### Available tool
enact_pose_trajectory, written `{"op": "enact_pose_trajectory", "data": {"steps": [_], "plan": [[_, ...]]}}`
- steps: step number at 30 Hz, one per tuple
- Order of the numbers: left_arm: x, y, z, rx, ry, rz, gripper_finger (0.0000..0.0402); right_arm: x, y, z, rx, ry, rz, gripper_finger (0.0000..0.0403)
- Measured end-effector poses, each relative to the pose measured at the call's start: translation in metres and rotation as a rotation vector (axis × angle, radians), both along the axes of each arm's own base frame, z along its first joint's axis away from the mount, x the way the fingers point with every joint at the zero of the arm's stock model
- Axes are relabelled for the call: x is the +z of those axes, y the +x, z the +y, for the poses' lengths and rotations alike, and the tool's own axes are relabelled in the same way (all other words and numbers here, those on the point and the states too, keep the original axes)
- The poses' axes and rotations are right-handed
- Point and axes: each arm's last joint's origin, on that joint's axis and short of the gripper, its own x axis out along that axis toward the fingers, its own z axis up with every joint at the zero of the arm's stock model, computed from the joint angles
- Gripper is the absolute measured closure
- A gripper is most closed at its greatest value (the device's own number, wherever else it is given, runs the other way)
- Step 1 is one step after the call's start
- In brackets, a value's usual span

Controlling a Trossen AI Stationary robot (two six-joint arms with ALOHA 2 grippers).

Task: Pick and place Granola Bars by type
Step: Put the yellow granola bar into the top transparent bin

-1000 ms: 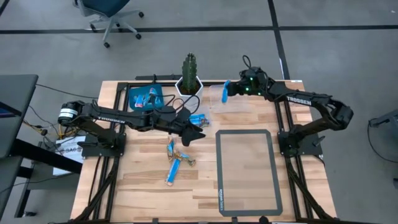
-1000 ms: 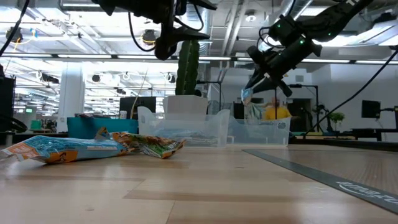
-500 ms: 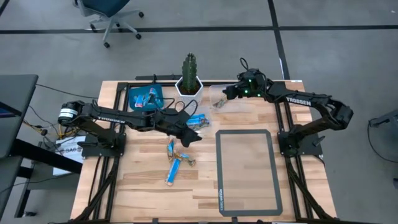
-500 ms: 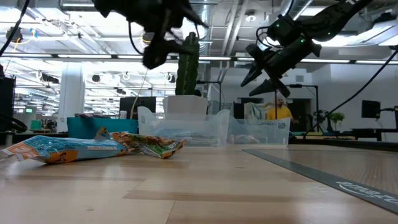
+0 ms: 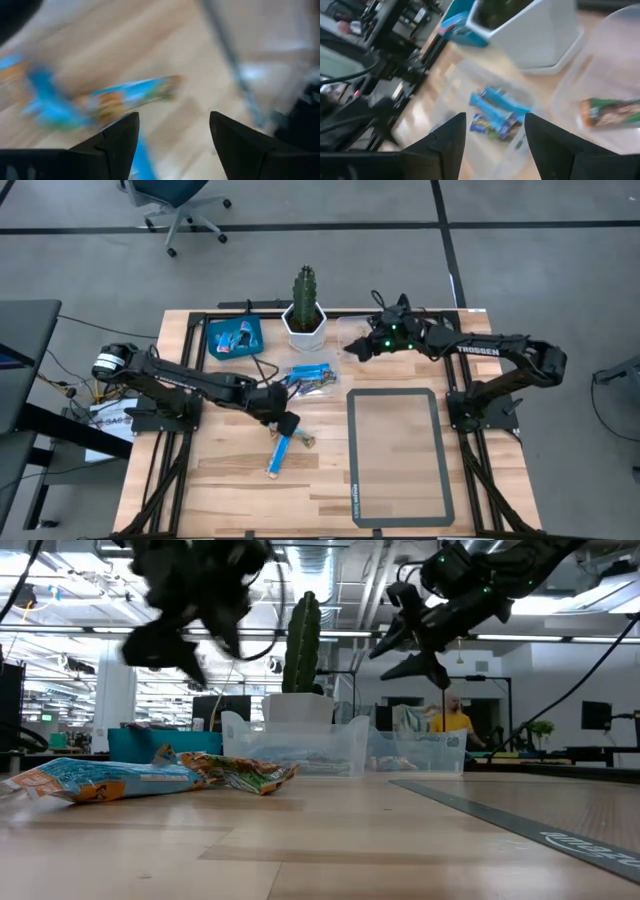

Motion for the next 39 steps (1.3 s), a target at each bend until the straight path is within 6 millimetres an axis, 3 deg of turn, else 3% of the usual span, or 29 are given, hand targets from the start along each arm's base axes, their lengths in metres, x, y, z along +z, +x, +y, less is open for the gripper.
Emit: {"op": "enact_pose_trajectory", "data": {"steps": [5, 9, 15, 30, 39], "plan": [[-0.010, -0.020, -0.004, 0.191, 0.045, 0.216, 0.0166, 0.001, 0.008, 0.018, 0.064, 0.003, -0.010, 0.0213], [-0.013, -0.026, -0.001, 0.239, 0.066, 0.276, 0.0166, 0.002, 0.013, 0.029, 0.091, 0.008, -0.027, 0.0213], [-0.019, -0.024, 0.006, 0.259, 0.075, 0.305, 0.0166, 0.005, 0.018, 0.040, 0.124, 0.012, -0.058, 0.0217], [-0.083, -0.007, 0.008, 0.220, 0.054, 0.521, 0.0166, 0.008, 0.022, 0.046, 0.139, 0.013, -0.094, 0.0223], [-0.087, -0.003, 0.007, 0.202, 0.047, 0.502, 0.0172, 0.008, 0.022, 0.046, 0.141, 0.015, -0.092, 0.0223]]}}
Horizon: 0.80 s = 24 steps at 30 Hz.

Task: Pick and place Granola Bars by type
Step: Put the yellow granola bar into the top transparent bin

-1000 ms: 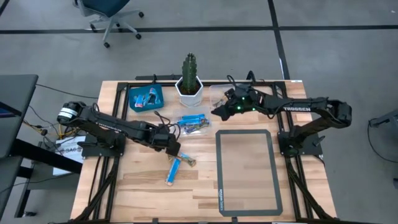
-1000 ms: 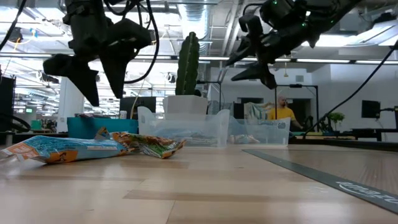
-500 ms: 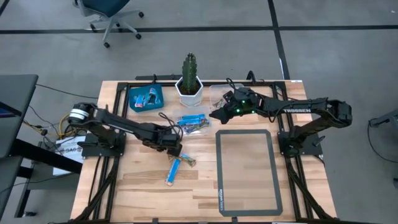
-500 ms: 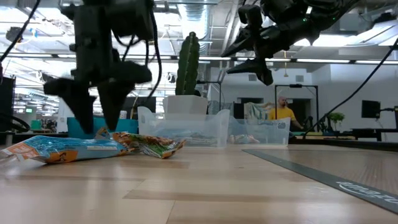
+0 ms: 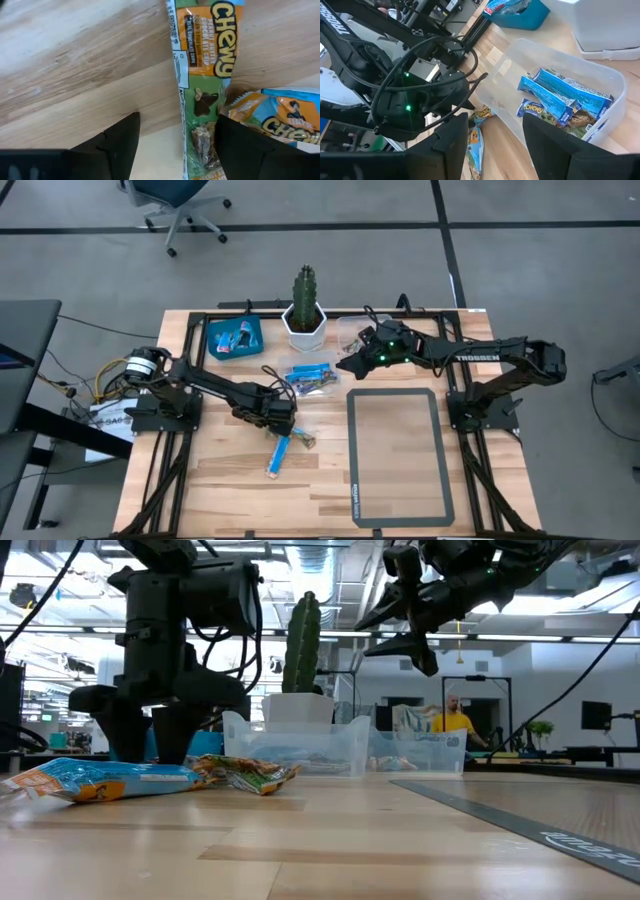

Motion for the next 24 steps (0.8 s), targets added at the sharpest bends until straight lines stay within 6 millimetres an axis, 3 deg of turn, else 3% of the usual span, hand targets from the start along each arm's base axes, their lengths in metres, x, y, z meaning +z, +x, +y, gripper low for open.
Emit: {"op": "enact_pose_trajectory", "data": {"steps": [14, 24], "plan": [[0.0020, 0.0043, -0.0010, -0.004, -0.012, -0.031, 0.0323, 0.0001, 0.0000, 0.0000, 0.001, 0.000, -0.001, 0.0242], [0.0020, 0.0031, -0.0007, -0.017, -0.004, -0.018, 0.0351, 0.0011, 0.0006, 0.0005, 0.018, 0.012, -0.015, 0.0250]]}}
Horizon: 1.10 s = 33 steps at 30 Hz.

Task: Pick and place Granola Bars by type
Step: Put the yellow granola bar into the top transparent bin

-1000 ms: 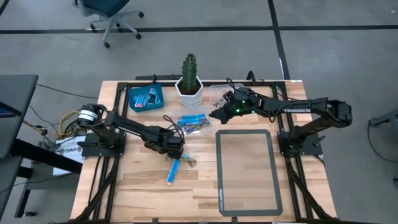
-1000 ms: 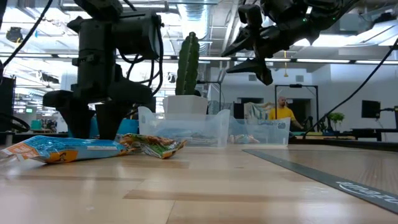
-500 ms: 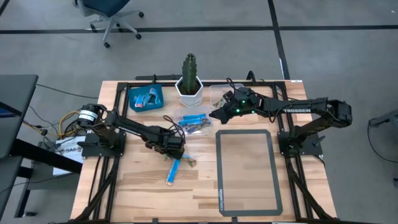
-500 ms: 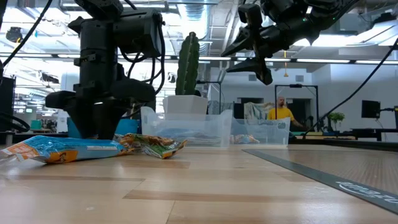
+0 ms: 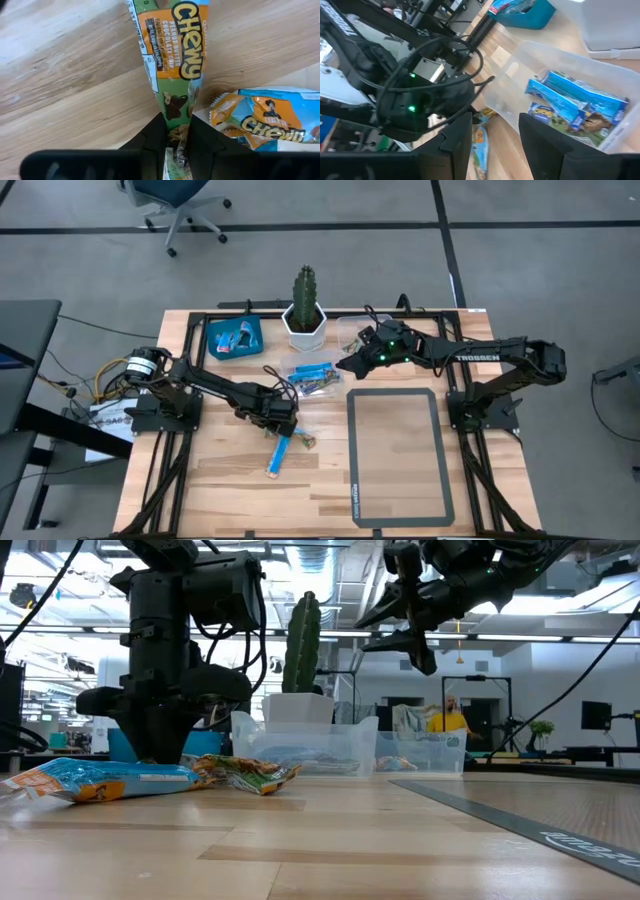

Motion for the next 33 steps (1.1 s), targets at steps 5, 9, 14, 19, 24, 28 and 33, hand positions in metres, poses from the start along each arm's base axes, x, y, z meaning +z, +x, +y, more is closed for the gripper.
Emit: {"op": "enact_pose_trajectory", "data": {"steps": [5, 9, 14, 19, 24, 28, 33], "plan": [[0.002, -0.007, 0.001, -0.002, 0.008, 0.059, 0.0351, 0.003, 0.002, 0.002, 0.006, 0.011, -0.034, 0.0249], [0.013, -0.013, 0.002, 0.003, 0.023, 0.049, 0.0352, 0.006, 0.004, 0.007, 0.013, 0.024, -0.065, 0.0251], [0.045, -0.019, 0.006, 0.056, 0.088, -0.107, 0.0352, 0.006, 0.005, 0.011, 0.026, 0.024, -0.066, 0.0253], [0.088, -0.020, 0.009, 0.081, 0.159, -0.427, 0.0352, 0.007, 0.006, 0.010, 0.012, 0.046, -0.071, 0.0254], [0.129, -0.012, 0.012, 0.009, 0.269, -0.796, 0.0352, 0.014, 0.008, 0.009, 0.005, 0.047, -0.149, 0.0254], [0.149, -0.001, 0.013, -0.074, 0.306, -1.013, 0.0352, 0.018, 0.009, 0.009, 0.003, 0.048, -0.190, 0.0253], [0.152, 0.008, 0.021, -0.088, 0.272, -1.098, 0.0352, 0.023, 0.010, 0.009, 0.001, 0.057, -0.240, 0.0256]]}}
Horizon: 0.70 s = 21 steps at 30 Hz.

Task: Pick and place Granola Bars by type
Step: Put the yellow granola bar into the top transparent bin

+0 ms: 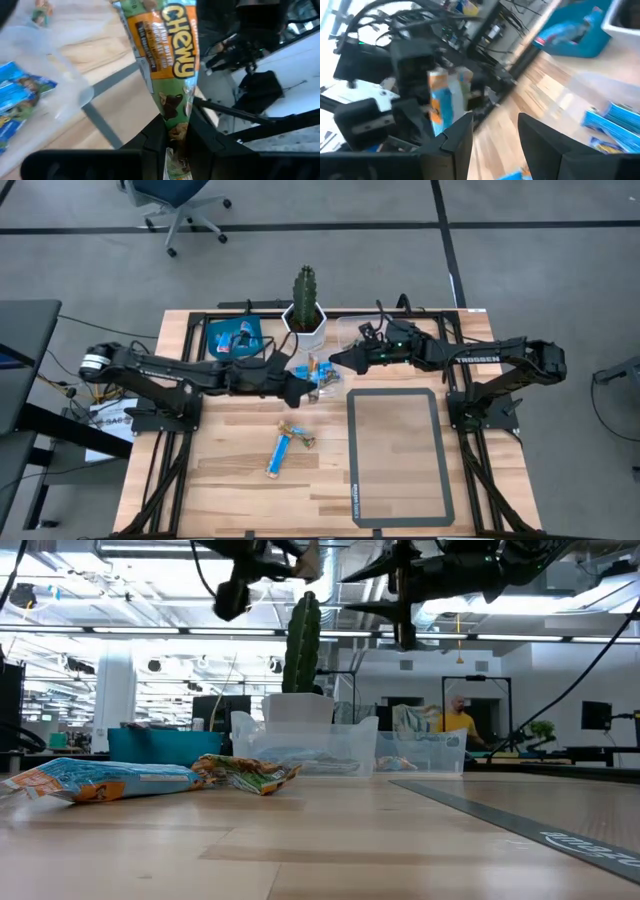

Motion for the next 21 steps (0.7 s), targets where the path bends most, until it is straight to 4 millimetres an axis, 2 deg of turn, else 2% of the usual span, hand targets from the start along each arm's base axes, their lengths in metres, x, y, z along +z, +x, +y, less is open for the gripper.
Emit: {"op": "enact_pose_trajectory", "data": {"steps": [7, 21], "plan": [[-0.001, 0.012, 0.007, -0.075, -0.022, -0.076, 0.0352, 0.005, 0.001, 0.000, 0.012, 0.008, -0.049, 0.0254], [-0.005, 0.025, 0.023, -0.077, -0.047, -0.139, 0.0352, 0.014, 0.004, 0.012, 0.086, -0.005, -0.139, 0.0245]]}}
